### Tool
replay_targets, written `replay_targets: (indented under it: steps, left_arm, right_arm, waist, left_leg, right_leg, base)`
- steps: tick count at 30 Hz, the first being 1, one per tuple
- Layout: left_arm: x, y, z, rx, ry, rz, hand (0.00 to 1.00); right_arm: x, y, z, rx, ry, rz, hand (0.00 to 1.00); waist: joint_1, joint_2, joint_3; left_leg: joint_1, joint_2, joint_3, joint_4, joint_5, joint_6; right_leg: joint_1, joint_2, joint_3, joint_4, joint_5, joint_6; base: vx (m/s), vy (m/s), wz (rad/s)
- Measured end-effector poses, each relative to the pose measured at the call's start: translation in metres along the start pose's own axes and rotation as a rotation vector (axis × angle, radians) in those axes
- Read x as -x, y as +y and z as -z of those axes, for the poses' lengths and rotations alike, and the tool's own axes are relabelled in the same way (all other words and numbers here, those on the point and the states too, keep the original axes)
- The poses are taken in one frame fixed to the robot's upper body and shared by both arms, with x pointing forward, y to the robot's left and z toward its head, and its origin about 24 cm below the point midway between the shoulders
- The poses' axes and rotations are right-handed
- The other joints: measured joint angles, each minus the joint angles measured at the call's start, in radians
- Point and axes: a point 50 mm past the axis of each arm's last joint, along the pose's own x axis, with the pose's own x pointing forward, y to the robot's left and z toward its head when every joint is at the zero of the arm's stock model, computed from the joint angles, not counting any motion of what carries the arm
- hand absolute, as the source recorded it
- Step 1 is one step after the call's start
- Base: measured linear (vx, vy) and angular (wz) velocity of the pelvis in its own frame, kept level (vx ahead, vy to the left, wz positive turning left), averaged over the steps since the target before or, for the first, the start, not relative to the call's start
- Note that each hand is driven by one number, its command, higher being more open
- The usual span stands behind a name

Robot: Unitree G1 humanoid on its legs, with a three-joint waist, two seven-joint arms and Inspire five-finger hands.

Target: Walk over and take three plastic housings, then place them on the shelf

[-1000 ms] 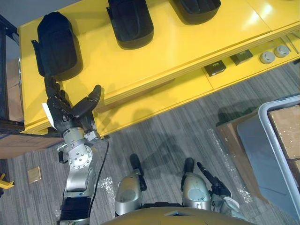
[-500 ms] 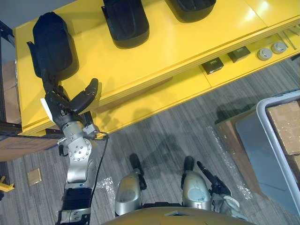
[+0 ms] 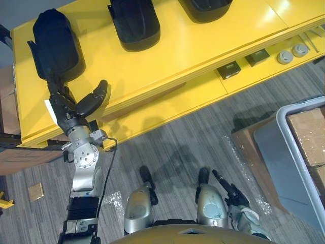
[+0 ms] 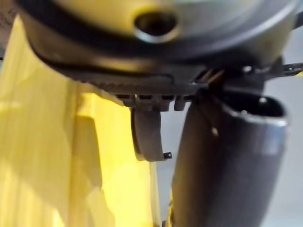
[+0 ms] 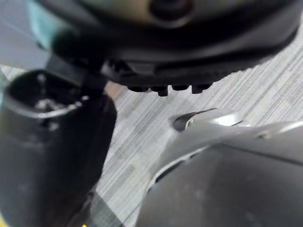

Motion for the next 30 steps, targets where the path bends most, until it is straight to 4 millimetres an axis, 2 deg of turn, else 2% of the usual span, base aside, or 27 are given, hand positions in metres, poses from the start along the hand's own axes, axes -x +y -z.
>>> replay_targets:
  steps: [10,17,23,30]
  left_arm:
    - [0.0,0.002,0.0,-0.016,-0.004,0.018,1.0]
    - [0.041,0.009,0.006,-0.008,0.056,0.109,1.0]
    - [0.076,0.021,0.018,0.005,0.145,0.17,1.0]
    - [0.097,0.008,0.024,0.041,0.173,0.323,1.0]
  right_arm:
    - [0.0,0.002,0.0,-0.005,0.002,-0.005,1.0]
    - [0.001,0.001,0.005,-0.036,0.014,0.012,1.0]
    - [0.008,-0.008,0.025,-0.047,0.082,0.058,1.0]
    - [0.007,-0.007,0.026,-0.047,0.105,0.055,1.0]
  waist:
    - [-0.001,-0.005,-0.001]
    - [0.011,-0.008,-0.007]
    - [0.054,-0.003,-0.117]
    - [0.055,0.018,-0.193]
  left_leg:
    - [0.005,0.0,-0.005,0.0,0.001,0.0]
    - [0.056,-0.006,-0.039,-0.032,0.005,-0.001]
    - [0.095,-0.019,-0.079,-0.067,0.012,-0.005]
    - [0.133,-0.024,-0.109,-0.101,0.024,-0.007]
  right_leg:
    - [0.009,0.0,-0.006,0.0,0.001,0.0]
    - [0.092,0.0,-0.053,-0.039,-0.002,0.003]
    - [0.183,0.0,-0.107,-0.109,0.001,0.012]
    - [0.236,0.004,-0.151,-0.14,0.001,0.01]
  base:
    - [0.0,0.001,0.02]
    - [0.01,0.001,0.15]
    - [0.07,-0.007,0.22]
    - [0.01,-0.012,0.12]
